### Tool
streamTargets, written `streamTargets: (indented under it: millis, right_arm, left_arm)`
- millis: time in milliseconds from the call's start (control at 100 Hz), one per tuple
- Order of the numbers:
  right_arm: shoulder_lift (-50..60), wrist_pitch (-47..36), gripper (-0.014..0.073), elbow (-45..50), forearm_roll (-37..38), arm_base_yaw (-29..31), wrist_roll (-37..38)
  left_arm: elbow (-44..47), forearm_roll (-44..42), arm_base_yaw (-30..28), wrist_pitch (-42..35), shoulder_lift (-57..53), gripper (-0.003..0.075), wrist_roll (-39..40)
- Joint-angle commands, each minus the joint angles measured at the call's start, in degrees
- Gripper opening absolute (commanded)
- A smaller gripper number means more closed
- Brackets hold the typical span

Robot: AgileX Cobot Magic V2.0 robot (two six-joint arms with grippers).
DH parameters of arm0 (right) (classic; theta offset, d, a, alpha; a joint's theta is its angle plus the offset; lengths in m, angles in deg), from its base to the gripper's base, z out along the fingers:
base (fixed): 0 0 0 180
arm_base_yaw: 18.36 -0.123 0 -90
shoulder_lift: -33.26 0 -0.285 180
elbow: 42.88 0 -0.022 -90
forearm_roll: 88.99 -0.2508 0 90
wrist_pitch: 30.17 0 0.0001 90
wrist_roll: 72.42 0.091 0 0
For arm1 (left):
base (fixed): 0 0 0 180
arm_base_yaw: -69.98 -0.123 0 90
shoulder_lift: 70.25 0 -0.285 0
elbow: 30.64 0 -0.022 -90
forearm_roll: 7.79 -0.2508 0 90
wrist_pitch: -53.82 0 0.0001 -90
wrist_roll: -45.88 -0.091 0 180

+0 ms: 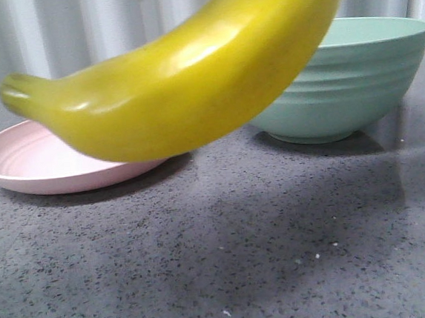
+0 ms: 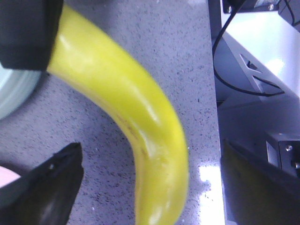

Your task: Transfer banana from pink plate to green bowl

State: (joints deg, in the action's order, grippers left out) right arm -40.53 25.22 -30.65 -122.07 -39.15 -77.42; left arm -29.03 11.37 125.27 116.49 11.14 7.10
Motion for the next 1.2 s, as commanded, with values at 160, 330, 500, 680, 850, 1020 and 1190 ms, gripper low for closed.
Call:
streamTargets:
  millis: [160, 330, 500, 680, 850, 1020, 1190]
  right_arm:
    - [1.11, -6.89, -0.0078, -7.12, 3.7, 2.99, -1.19]
    - [0.89, -10.14, -0.0078, -9.15, 6.24, 8.73, -1.19]
    - [0.32, -14.07, -0.0078, -9.14, 9.2, 13.43, -1.19]
    - [-2.22, -18.22, -0.0078, -9.04, 10.74, 14.55, -1.19]
    - [-5.43, -19.41, -0.0078, -9.04, 12.06, 14.55, -1.19]
    - [-7.79, -19.82, 0.0039, -9.04, 12.19, 14.55, -1.33]
    - [-8.13, -21.89, 0.0409, -9.04, 12.19, 14.55, -1.77]
  left_arm:
    - [-4.57, 1.66, 0.45, -1.4, -4.74, 0.0559, 1.32]
    - [-4.57, 1.66, 0.45, -1.32, -5.19, 0.0559, 2.58]
    - [-4.57, 1.78, 0.45, -1.32, -5.19, 0.0557, 2.66]
    - [-4.57, 2.12, 0.45, -1.32, -5.19, 0.0557, 2.66]
    - [-4.57, 2.12, 0.45, -1.19, -5.19, 0.0557, 2.66]
    - [-4.57, 2.12, 0.45, -0.66, -5.19, 0.0556, 2.7]
    - [-4.57, 2.12, 0.45, -0.53, -5.19, 0.0556, 2.79]
